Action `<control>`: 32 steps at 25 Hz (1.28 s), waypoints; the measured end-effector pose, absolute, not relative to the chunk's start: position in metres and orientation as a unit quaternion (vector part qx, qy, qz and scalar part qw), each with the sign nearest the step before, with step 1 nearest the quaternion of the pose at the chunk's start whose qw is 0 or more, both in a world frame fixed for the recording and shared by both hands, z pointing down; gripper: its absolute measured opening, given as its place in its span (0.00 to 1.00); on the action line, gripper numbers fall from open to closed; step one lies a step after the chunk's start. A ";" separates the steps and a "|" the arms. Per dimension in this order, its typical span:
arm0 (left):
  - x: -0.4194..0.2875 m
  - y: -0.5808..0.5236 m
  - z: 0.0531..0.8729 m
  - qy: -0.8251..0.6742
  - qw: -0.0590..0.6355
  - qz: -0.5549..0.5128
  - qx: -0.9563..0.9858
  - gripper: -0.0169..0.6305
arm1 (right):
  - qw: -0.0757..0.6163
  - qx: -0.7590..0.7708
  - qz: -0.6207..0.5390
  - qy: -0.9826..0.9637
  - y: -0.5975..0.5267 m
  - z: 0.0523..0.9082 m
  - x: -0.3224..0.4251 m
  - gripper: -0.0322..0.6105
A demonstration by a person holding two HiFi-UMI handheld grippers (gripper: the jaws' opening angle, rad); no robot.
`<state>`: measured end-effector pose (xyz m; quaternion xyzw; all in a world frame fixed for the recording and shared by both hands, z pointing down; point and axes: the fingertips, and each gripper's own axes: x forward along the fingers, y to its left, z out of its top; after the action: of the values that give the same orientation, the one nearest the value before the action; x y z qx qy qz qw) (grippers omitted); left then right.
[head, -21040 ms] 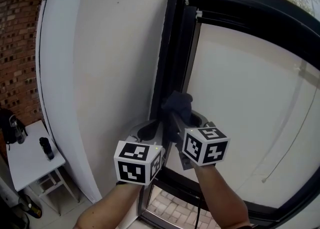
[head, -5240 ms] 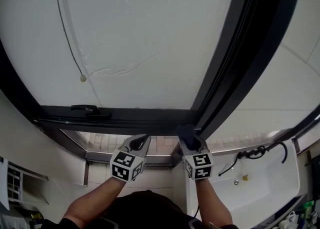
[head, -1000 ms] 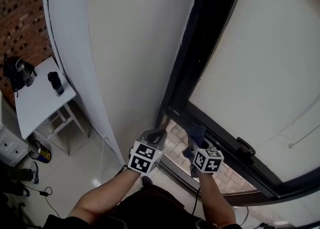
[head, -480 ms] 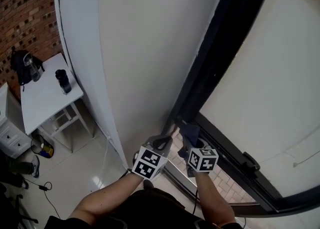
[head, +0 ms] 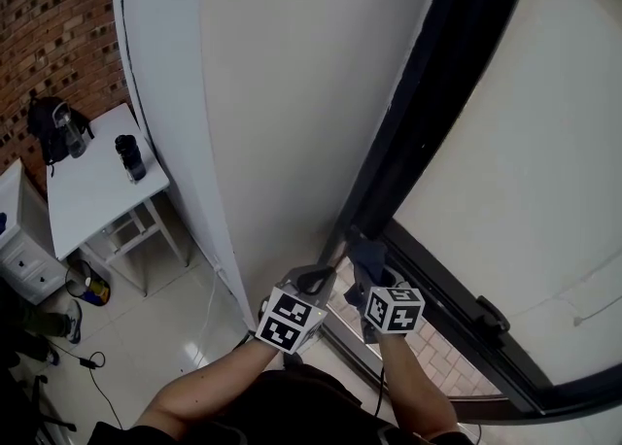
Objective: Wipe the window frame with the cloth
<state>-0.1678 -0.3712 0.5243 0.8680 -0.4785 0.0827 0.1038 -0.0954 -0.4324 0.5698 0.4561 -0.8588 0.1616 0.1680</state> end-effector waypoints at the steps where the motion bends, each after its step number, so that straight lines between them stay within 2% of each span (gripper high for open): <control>1: -0.169 -0.369 0.523 -0.480 0.104 0.080 0.867 0.02 | 0.165 0.457 0.161 -0.859 -0.429 0.568 -0.095 0.25; 15: -0.154 -0.307 0.505 -0.449 0.087 0.054 0.888 0.02 | 0.126 0.491 0.144 -0.850 -0.332 0.527 -0.057 0.25; 22: -0.109 -0.284 0.493 -0.401 0.094 0.036 0.910 0.02 | 0.109 0.539 0.138 -0.824 -0.281 0.508 -0.004 0.25; 28: -0.071 -0.273 0.476 -0.391 0.060 0.037 0.918 0.02 | 0.076 0.573 0.132 -0.805 -0.246 0.489 0.049 0.25; 32: -0.038 -0.261 0.468 -0.382 0.070 0.045 0.920 0.02 | 0.060 0.599 0.134 -0.787 -0.221 0.480 0.096 0.25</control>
<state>-0.0378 -0.2613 0.4682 0.9204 -0.3820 0.0450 0.0696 0.0964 -0.2214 0.4801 0.5994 -0.7869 0.1340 0.0602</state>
